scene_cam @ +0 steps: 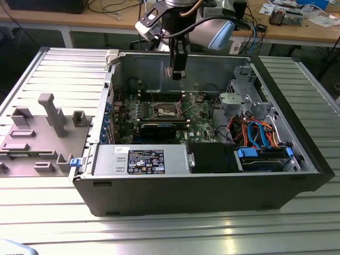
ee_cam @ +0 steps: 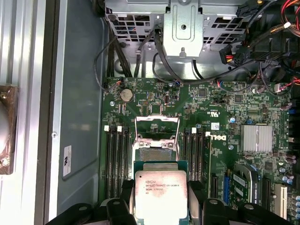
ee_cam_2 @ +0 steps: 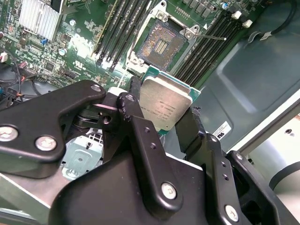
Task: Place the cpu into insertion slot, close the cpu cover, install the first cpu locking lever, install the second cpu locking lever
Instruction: 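Place the cpu into insertion slot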
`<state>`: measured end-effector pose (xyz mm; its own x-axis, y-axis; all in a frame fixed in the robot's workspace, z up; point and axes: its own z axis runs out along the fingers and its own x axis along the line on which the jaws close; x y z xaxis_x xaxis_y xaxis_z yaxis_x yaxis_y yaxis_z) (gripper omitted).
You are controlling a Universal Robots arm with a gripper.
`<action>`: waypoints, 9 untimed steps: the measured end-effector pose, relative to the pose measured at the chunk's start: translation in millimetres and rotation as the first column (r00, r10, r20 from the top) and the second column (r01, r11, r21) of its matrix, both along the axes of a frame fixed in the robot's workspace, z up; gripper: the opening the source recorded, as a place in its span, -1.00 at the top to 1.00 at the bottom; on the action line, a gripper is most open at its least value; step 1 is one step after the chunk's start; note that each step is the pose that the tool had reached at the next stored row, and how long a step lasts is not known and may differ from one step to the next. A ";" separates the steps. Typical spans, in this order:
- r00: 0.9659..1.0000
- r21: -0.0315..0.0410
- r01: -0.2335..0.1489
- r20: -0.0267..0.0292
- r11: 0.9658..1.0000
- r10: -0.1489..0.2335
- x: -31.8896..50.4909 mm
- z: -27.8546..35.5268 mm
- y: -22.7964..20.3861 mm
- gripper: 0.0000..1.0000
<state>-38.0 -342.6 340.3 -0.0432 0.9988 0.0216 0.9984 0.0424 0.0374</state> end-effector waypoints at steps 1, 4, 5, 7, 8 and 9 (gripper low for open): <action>1.000 0.000 0.000 0.000 1.000 0.000 0.0 -3.3 -0.1 -0.09; 1.000 0.000 0.000 0.000 1.000 0.000 0.0 -6.7 -0.1 -0.09; 1.000 0.000 0.000 0.000 1.000 0.000 0.0 -6.9 -0.1 -0.09; 1.000 0.000 0.000 0.000 1.000 0.000 0.0 -7.3 -0.1 -0.09; 1.000 0.000 0.000 0.000 1.000 0.000 0.0 -7.5 -0.1 -0.09; 1.000 0.000 0.000 0.000 1.000 0.000 0.0 -7.6 -0.1 -0.09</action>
